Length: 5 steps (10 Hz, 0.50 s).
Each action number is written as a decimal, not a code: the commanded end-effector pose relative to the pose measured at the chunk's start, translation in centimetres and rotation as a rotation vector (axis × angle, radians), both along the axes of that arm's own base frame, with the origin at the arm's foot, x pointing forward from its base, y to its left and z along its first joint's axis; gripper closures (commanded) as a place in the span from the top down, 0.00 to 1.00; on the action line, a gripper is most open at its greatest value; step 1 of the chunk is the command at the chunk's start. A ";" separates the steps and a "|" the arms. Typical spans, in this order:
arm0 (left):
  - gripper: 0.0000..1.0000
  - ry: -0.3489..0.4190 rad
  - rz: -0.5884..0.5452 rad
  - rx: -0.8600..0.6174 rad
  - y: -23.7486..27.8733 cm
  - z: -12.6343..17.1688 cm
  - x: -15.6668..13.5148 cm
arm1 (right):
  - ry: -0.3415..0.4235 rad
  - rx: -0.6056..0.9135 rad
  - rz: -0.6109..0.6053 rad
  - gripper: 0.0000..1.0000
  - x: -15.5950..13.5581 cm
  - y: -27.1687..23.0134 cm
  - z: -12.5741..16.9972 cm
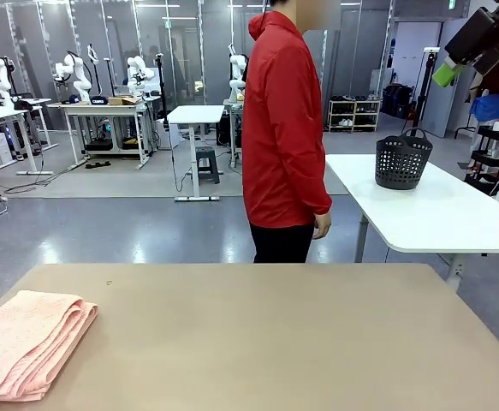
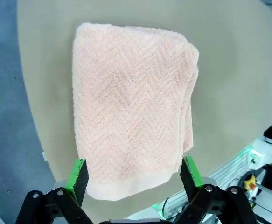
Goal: Fold the towel.
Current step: Pick up the 100 cm Hotel Towel and place it on the left side of the table.
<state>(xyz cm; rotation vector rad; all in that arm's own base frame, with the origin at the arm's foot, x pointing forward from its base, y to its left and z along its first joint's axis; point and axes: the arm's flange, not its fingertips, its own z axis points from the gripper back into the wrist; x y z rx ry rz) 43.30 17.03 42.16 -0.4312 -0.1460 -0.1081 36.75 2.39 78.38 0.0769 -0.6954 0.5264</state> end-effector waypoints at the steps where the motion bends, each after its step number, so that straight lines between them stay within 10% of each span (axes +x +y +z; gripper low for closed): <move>1: 1.00 0.006 0.019 0.042 -1.7 0.0 -0.1 | 0.000 -0.001 -0.005 1.00 0.0 -0.1 0.0; 5: 1.00 -0.003 0.003 0.011 -0.5 0.5 0.0 | 0.000 -0.001 -0.005 1.00 0.0 -0.1 0.0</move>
